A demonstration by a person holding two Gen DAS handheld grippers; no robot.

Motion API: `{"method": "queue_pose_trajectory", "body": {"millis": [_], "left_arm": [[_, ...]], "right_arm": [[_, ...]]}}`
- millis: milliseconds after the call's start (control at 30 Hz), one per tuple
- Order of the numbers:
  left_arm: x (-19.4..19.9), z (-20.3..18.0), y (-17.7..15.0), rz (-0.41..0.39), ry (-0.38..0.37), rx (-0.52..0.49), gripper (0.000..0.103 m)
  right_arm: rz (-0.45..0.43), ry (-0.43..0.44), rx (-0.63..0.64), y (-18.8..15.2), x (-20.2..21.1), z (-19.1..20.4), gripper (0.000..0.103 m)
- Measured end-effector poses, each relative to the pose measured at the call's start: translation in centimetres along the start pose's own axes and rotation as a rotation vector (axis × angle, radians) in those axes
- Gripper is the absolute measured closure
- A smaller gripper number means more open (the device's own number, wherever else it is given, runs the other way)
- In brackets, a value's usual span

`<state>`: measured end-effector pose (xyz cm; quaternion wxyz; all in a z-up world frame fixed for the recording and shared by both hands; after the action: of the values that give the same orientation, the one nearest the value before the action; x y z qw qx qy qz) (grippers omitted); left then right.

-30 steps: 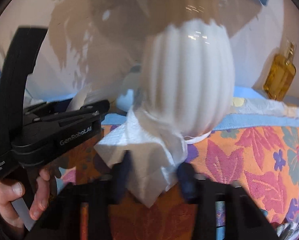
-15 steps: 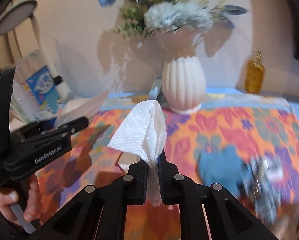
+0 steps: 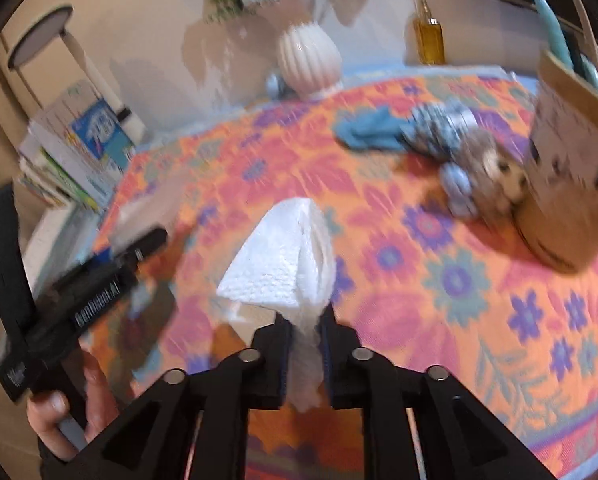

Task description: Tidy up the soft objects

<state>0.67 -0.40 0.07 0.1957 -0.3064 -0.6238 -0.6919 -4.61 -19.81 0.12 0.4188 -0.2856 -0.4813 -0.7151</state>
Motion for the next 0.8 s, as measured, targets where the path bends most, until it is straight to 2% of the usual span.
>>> {"method": "queue_pose_trajectory", "body": {"millis": [67, 100, 233, 300, 433, 533, 567, 733, 800], "left_arm": [[-0.8, -0.4, -0.4, 0.036, -0.017, -0.016, 0.057], [-0.7, -0.5, -0.4, 0.035, -0.024, -0.015, 0.057], [-0.7, -0.6, -0.5, 0.035, -0.058, -0.011, 0.056], [-0.5, -0.7, -0.5, 0.023, -0.067, -0.010, 0.056], [-0.2, -0.4, -0.5, 0.005, -0.091, 0.010, 0.056], [-0.2, -0.2, -0.5, 0.002, -0.096, 0.024, 0.056], [-0.1, -0.2, -0.4, -0.002, -0.099, 0.024, 0.056], [0.0, -0.4, -0.4, -0.006, -0.113, 0.021, 0.055], [0.0, -0.4, -0.4, -0.010, -0.111, 0.025, 0.055]], "right_arm": [[0.051, -0.026, 0.012, -1.0, -0.4, -0.9, 0.054], [0.036, 0.007, 0.017, -1.5, 0.1, -1.1, 0.049], [-0.016, -0.001, 0.030, -1.9, 1.5, -1.9, 0.033], [-0.026, 0.017, 0.052, -1.5, 1.3, -1.6, 0.016], [-0.073, 0.008, 0.103, 0.4, 0.2, -0.8, 0.010], [-0.024, -0.017, 0.077, 1.4, -2.0, -1.5, 0.009], [-0.041, -0.018, 0.085, 1.7, -2.1, -1.6, 0.009], [0.000, 0.049, 0.238, 0.0, -2.3, 1.3, 0.008], [-0.012, 0.024, 0.297, -1.0, -2.5, 2.5, 0.008]]}}
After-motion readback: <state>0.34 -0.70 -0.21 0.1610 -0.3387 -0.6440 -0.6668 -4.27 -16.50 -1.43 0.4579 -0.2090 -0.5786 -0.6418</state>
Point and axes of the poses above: each gripper's, at about its wrist camera, not at the fingertips, and x roughly against the way its jaws point, z to its left, y to its top, the point moved 6 cm from there along -x, roughly the way its jaws point, and after that the axes turned 7 degrees about -x, right-handed, at the moved point
